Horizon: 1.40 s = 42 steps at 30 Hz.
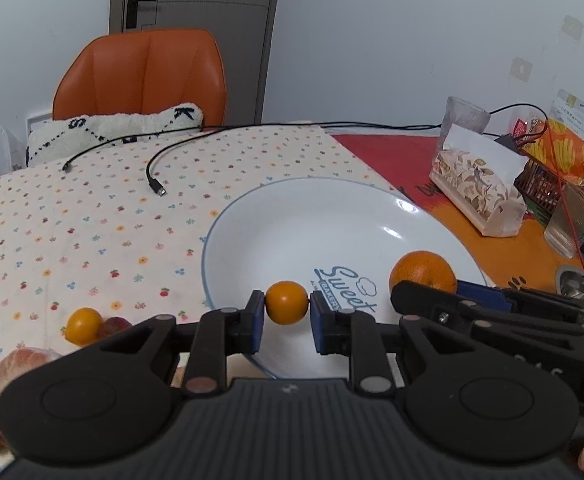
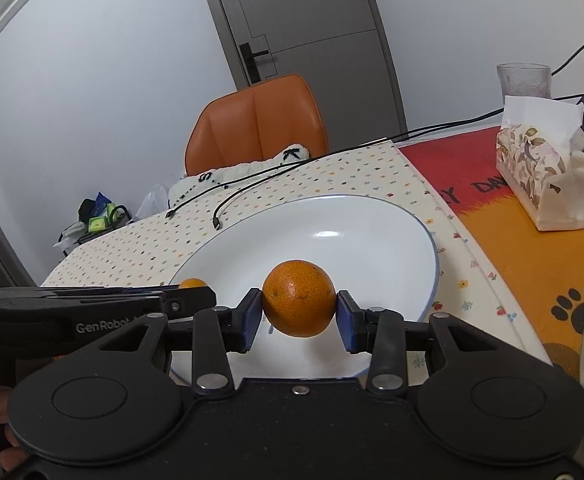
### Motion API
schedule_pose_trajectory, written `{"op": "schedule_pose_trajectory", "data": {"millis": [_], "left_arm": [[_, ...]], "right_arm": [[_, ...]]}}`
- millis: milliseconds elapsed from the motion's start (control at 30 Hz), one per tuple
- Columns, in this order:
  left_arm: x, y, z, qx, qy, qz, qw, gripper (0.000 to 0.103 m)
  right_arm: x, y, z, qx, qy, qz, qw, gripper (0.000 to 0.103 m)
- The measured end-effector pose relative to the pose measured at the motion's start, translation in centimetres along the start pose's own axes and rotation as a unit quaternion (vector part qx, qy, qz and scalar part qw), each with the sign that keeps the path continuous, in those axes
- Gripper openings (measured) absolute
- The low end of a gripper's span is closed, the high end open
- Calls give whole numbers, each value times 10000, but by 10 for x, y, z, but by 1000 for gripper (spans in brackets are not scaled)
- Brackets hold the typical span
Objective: Organize fruits
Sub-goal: 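Carry the mandarin in the left tool while the right tool carries the orange over the white bowl, then open the left tool over the bowl while the right tool releases the orange into it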
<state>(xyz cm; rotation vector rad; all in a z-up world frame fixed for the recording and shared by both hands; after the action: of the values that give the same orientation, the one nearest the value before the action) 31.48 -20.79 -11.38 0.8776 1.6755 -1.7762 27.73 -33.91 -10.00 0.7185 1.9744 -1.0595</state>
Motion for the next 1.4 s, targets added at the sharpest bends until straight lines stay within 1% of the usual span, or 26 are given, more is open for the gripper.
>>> {"op": "schedule_pose_trajectory", "data": {"millis": [167, 300, 367, 667, 733, 800, 833, 933, 1000, 1100, 1133, 1200, 1300, 1400], "left_arm": [[2, 3, 3, -23, 70, -47, 10000, 23], [0, -2, 0, -76, 12, -32, 10000, 24], [-2, -7, -2, -91, -2, 11, 10000, 25], [-5, -34, -22, -191, -177, 129, 9996, 27], [-4, -40, -28, -213, -216, 143, 9994, 27], [-4, -47, -34, -246, -271, 167, 9992, 27], [-4, -50, -37, -265, -303, 182, 9990, 28], [-3, -61, -47, -336, -394, 246, 9984, 37], [-2, -67, -53, -426, -448, 288, 9977, 51], [2, -77, -64, -506, -578, 349, 9964, 63], [3, -80, -67, -525, -622, 353, 9961, 66], [5, -86, -74, -588, -694, 379, 9951, 76], [8, -94, -84, -742, -747, 474, 9933, 81], [11, -101, -93, -851, -789, 497, 9920, 83]], "right_arm": [[1, -1, 1, -12, 21, 7, 10000, 38], [2, -1, 5, 26, 80, -11, 10000, 38], [3, -1, 5, 46, 83, -22, 10000, 38], [3, 0, 7, 75, 144, -7, 9999, 39], [3, 1, 6, 68, 149, -21, 9999, 39], [4, 2, 4, 80, 131, -19, 9999, 43], [4, 1, 3, 93, 128, -5, 9999, 43], [3, -1, -1, 62, 125, 14, 9999, 43], [3, -4, -5, 55, 104, 29, 9999, 43], [4, -9, -10, 13, 124, 50, 9999, 43], [5, -11, -12, -2, 130, 48, 9999, 44], [7, -14, -16, -31, 128, 36, 9999, 44], [11, -18, -21, -42, 113, 22, 9999, 48], [14, -21, -24, -55, 104, 8, 9999, 50]]}}
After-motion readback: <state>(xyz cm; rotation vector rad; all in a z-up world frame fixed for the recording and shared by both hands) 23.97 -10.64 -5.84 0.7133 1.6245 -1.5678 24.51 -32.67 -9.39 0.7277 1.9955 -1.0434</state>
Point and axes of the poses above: each gripper's, at about its wrist camera, not at the fingertips, and y roughly the way its jaws point, z to its right, x to its underside, the point moved 8 cm from there along y, roughly the way its jaws point, and after that the axes turned 10 degrees about -x, right-handed, at the moved point
